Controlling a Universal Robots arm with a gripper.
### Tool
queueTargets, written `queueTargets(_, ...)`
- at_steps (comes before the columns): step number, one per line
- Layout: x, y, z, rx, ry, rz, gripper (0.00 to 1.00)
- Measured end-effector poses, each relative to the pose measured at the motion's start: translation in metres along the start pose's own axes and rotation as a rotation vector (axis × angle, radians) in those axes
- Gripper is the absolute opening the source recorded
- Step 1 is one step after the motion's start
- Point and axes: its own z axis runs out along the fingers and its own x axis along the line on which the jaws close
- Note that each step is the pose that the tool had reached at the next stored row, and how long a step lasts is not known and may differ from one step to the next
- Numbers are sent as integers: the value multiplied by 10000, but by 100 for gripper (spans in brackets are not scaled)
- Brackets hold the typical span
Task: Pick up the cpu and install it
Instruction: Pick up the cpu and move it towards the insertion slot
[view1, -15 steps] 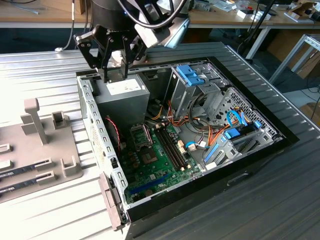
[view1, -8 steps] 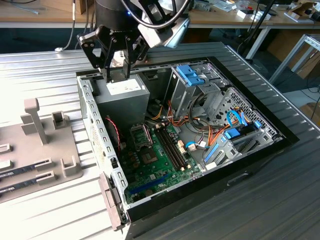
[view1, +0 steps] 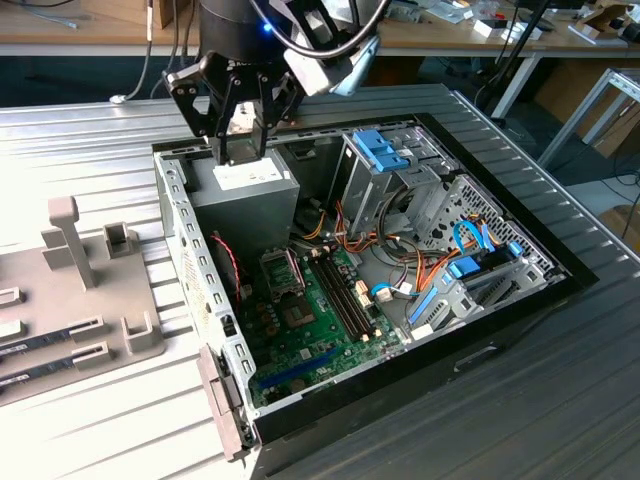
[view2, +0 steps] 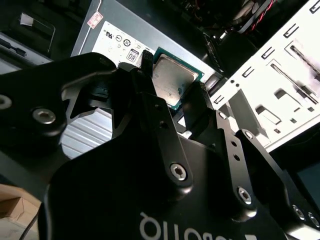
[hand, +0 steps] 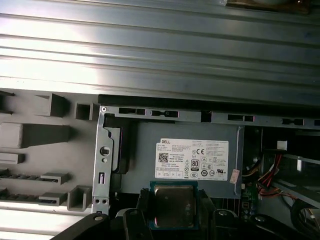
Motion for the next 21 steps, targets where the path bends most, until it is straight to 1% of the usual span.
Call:
queueTargets(7,-66,-16,22,0,0,0,47)
queueTargets(14,-98,-31,37,1,1,0,47)
queueTargets(21,-116,-41,49,0,0,0,47)
